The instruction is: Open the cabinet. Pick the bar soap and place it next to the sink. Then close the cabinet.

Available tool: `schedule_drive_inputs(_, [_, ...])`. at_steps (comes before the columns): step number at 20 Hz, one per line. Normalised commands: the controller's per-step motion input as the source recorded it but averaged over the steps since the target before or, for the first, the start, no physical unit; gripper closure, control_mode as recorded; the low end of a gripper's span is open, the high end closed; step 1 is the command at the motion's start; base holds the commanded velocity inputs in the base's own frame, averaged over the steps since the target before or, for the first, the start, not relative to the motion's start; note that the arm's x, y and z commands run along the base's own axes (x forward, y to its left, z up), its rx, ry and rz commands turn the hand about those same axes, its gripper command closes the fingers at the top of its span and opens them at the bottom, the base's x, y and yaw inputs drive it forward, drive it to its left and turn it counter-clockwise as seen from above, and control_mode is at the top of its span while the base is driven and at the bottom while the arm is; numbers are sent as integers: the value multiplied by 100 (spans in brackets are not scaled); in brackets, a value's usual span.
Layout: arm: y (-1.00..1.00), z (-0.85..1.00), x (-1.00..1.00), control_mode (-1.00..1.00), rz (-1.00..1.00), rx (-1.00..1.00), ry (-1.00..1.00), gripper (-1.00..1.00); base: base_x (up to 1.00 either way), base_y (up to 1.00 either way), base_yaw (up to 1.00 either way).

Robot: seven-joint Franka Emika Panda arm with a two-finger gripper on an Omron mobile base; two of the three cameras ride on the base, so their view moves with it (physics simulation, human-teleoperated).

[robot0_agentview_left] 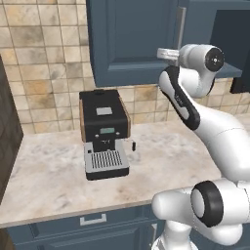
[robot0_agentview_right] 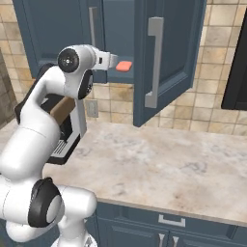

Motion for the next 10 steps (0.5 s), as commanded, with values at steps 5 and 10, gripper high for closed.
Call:
schedule_drive_inputs(5, [1,-5,12,-100,-2,1,-1,100,0,0,0])
schedule_drive_inputs(10, [5,0,-28,-100,-2,0,3,100,0,0,0])
